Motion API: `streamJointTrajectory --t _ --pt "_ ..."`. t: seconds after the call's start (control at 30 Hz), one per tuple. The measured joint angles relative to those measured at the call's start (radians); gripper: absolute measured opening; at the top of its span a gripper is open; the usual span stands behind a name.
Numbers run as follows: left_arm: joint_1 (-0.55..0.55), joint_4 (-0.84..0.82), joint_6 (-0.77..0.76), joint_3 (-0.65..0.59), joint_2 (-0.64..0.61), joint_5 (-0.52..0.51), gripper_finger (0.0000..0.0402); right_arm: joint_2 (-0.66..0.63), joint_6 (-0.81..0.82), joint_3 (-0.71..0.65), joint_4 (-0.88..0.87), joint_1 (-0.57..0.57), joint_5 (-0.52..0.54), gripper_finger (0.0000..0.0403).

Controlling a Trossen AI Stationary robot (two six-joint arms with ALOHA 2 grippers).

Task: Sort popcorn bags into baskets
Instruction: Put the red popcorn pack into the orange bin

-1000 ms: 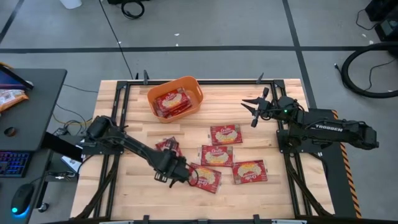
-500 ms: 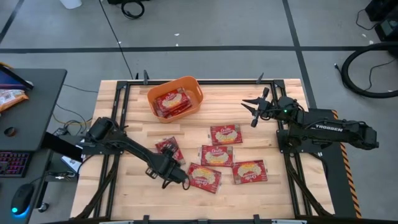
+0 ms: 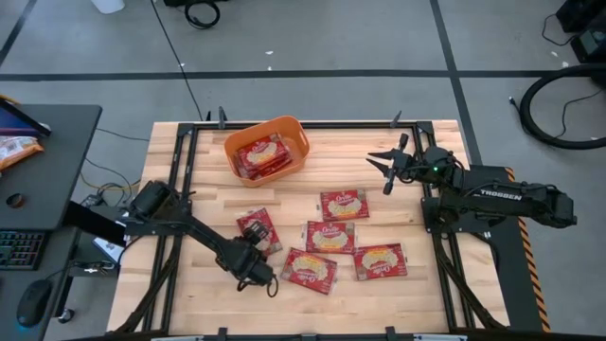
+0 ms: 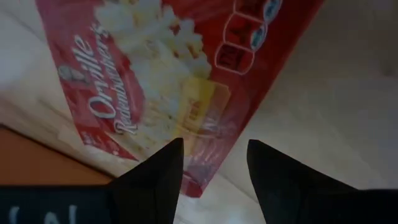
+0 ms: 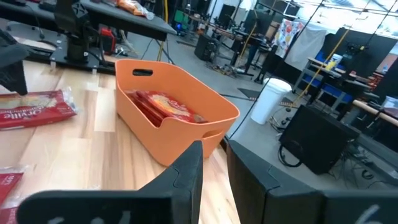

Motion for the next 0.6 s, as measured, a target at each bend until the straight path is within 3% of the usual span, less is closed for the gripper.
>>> streamJointTrajectory --t 0.13,0.43,0.6 --pt "-0.002 0.015 -0.004 -0.035 0.000 0.036 0.0182 0.000 -0.002 0.000 0.009 0.000 -0.013 0.0079" --pt "-0.010 0.104 0.010 -0.088 -0.003 -0.034 0.0160 0.001 -0.003 0.000 0.008 0.000 -0.013 0.0079" --pt "-0.017 0.151 -0.017 -0.080 -0.004 -0.044 0.0126 0.001 -0.005 0.000 0.008 0.000 -0.013 0.0079"
